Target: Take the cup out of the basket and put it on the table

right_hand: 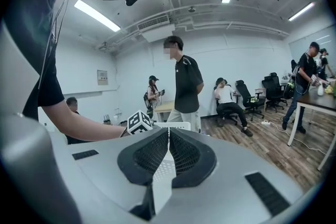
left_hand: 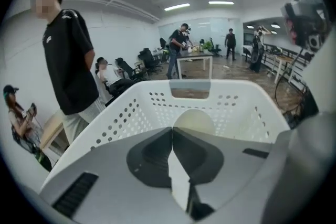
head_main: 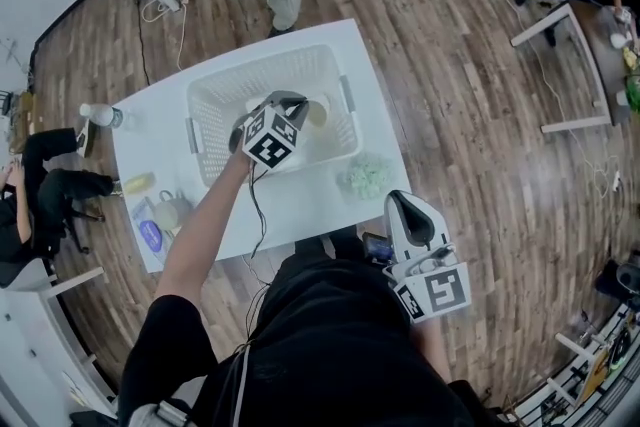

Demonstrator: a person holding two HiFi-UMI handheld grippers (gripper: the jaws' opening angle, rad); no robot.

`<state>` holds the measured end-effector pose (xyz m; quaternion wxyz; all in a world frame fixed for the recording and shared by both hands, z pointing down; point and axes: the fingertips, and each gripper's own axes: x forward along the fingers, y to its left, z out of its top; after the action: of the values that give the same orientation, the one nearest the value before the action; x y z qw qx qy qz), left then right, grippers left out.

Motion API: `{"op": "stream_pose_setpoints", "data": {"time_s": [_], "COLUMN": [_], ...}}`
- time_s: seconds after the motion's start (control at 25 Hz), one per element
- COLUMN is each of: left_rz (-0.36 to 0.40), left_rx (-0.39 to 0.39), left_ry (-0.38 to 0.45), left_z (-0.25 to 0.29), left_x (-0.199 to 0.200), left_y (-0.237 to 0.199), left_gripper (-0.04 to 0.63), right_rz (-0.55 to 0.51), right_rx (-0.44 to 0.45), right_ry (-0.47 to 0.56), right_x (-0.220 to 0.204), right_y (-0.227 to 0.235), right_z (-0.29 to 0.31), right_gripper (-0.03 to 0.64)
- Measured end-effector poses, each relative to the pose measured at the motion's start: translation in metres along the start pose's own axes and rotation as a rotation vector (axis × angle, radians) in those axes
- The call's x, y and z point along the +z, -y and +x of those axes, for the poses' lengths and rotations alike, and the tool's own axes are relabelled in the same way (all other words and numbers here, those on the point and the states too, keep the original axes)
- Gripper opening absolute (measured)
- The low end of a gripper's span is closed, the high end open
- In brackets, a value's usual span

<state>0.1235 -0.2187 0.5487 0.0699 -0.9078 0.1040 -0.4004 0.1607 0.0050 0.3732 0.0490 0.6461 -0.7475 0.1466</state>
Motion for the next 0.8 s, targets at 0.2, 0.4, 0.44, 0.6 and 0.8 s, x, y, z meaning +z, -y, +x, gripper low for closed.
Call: {"op": "stream_pose_setpoints", "data": {"time_s": [0.2, 0.4, 0.44, 0.6, 0.8], "left_rz": [-0.091, -0.189, -0.206, -0.292, -0.392], "left_rx": [0.093, 0.157, 0.169, 0.201, 0.224], "left_ry": [0.14, 0.265, 0.287, 0.387, 0.468], "left_z": [-0.042, -0.093, -0.104, -0.147, -0.191], "left_x": [0.022, 0.034, 0.036, 0.041, 0.037], "left_y": [-0.004, -0.012, -0.012, -0.006, 0.021], "left_gripper": [0.014, 0.013, 0.014, 0.012, 0.012], "right_rz": [-0.008, -0.011, -0.012, -0.017, -0.031], "right_rx": [0.037, 0.094, 0.106, 0.157, 0.223], "right_ry": [0.02, 0.048, 0.052, 0.06, 0.055], "right_x": [0.006, 0.011, 0.011, 0.012, 0.014], "right_y": [-0.007, -0.023, -0.027, -0.038, -0.047], "right_z": [0.003, 0.008, 0.009, 0.013, 0.021], "right_gripper": [0.026, 0.026, 0.026, 0.026, 0.026]}}
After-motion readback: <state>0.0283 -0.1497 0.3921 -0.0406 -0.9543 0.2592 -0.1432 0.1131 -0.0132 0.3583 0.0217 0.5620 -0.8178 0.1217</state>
